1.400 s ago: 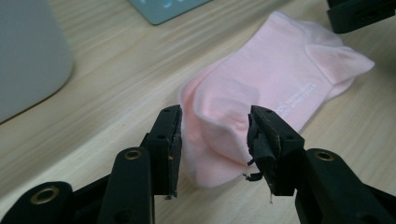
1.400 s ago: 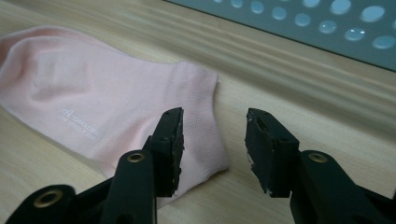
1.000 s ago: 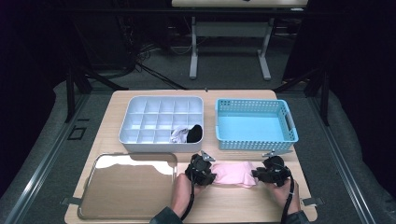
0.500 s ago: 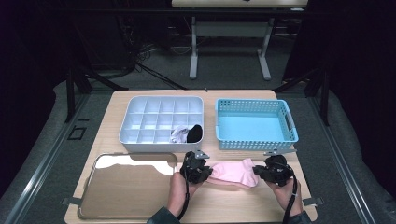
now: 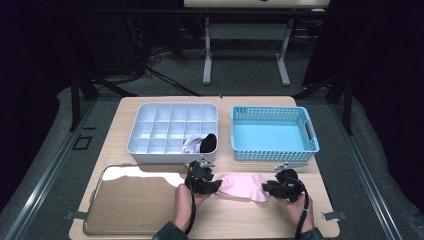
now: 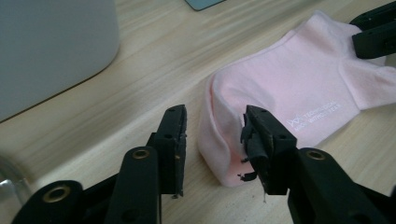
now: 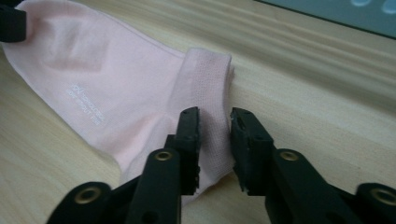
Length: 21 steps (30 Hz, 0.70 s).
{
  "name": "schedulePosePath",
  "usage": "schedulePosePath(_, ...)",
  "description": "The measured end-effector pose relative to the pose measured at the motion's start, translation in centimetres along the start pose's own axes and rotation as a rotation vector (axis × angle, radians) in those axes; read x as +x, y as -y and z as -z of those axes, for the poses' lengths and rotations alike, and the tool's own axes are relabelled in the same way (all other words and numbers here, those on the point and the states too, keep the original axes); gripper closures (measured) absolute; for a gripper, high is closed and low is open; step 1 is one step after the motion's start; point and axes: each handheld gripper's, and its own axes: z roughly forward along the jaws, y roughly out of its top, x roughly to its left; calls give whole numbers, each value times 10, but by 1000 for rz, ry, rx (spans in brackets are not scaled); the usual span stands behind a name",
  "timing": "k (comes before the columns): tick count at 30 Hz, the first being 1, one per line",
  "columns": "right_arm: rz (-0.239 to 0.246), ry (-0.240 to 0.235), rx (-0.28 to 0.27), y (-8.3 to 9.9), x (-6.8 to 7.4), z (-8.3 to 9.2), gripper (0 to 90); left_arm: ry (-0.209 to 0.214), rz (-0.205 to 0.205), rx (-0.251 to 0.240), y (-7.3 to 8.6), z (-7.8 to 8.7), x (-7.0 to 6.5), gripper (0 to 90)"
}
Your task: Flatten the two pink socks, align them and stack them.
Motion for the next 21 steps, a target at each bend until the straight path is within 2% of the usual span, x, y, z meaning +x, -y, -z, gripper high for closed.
schedulePosePath(1, 0, 0, 0, 0, 0, 0, 655, -13, -3, 5, 0, 0, 0, 564)
schedulePosePath(3, -25, 3, -31, 2, -3, 3, 602, -3, -3, 29, 0, -3, 3, 546)
schedulePosePath(6, -33, 5, -19, 3, -4, 2, 592, 2, 9, 53, 2, -9, 4, 555)
schedulePosePath(9, -25, 11, -11, 3, -4, -1, 592, 4, 4, 67, 4, -12, 5, 598)
schedulePosePath(15, -11, 21, 6, 3, -1, -5, 635, 19, 11, 74, 6, -16, 7, 701)
schedulePosePath(21, 9, 20, 10, 3, 1, -6, 718, 26, -4, 73, 7, -17, 6, 783)
